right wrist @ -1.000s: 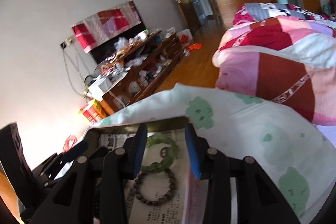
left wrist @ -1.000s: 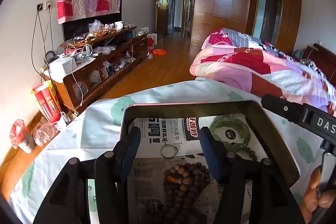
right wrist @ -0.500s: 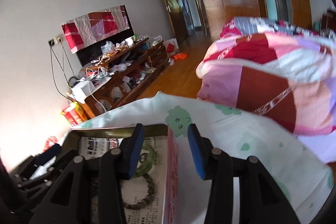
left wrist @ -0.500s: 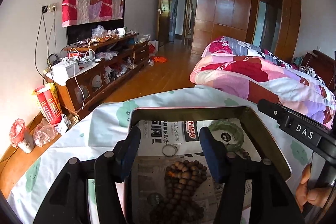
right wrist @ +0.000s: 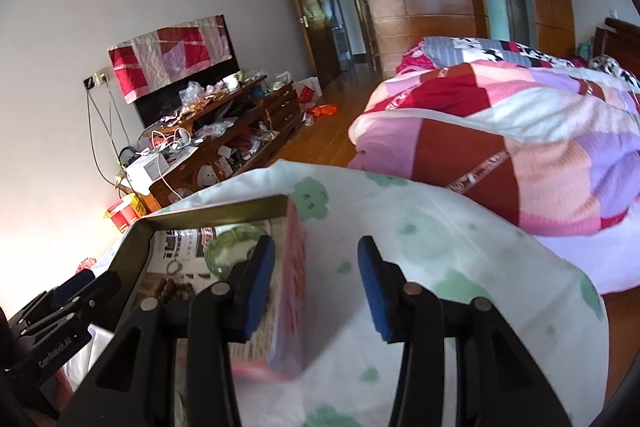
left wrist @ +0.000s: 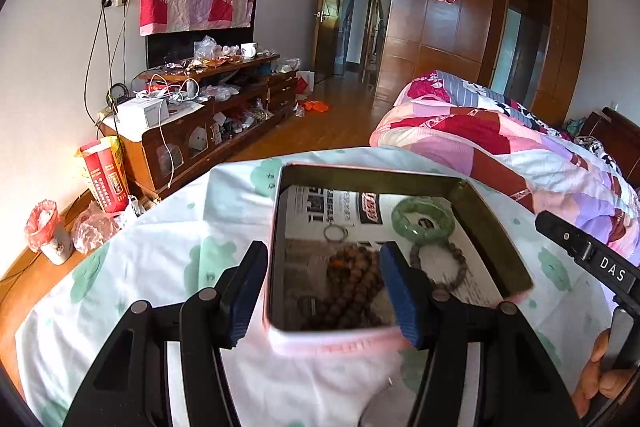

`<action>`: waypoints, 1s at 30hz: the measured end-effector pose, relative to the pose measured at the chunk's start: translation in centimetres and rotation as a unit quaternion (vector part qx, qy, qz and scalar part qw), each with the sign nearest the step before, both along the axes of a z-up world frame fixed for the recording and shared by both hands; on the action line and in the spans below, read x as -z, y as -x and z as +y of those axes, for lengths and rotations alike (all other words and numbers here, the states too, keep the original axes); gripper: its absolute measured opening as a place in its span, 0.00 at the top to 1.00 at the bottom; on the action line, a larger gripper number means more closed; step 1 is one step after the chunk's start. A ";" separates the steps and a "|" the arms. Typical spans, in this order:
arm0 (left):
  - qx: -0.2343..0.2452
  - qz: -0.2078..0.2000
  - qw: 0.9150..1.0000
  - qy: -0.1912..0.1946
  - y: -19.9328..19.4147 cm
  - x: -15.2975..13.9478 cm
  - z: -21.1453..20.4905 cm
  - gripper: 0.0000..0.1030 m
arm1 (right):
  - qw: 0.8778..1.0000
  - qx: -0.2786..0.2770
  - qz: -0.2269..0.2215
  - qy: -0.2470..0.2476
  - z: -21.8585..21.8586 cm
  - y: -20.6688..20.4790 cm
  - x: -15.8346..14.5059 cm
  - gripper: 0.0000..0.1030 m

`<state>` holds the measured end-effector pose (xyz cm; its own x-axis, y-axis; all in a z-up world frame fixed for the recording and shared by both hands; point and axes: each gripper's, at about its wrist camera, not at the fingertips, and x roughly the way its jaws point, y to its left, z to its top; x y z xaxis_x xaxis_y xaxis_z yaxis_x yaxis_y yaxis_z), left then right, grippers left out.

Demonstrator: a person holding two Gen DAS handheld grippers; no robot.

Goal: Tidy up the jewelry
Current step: 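Grasp the pearl necklace with the left tool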

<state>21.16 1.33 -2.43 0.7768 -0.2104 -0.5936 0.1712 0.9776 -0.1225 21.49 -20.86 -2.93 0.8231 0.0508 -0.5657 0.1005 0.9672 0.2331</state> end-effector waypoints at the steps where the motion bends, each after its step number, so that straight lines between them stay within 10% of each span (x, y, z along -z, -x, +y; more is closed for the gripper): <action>1: 0.001 -0.002 1.000 0.003 0.5 -0.1 0.1 0.43 | 1.000 0.003 0.000 -0.003 -0.2 0.6 0.0 0.55; 30: 0.049 0.041 0.998 0.008 10.3 0.6 2.8 0.43 | 0.999 -0.029 0.012 -0.009 1.2 11.3 -0.1 0.46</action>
<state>10.86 4.12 -2.98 0.7010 -0.2938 -0.6498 0.2551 0.9542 -0.1563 10.16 -19.65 -2.88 0.8051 0.1086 -0.5831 0.0492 0.9675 0.2481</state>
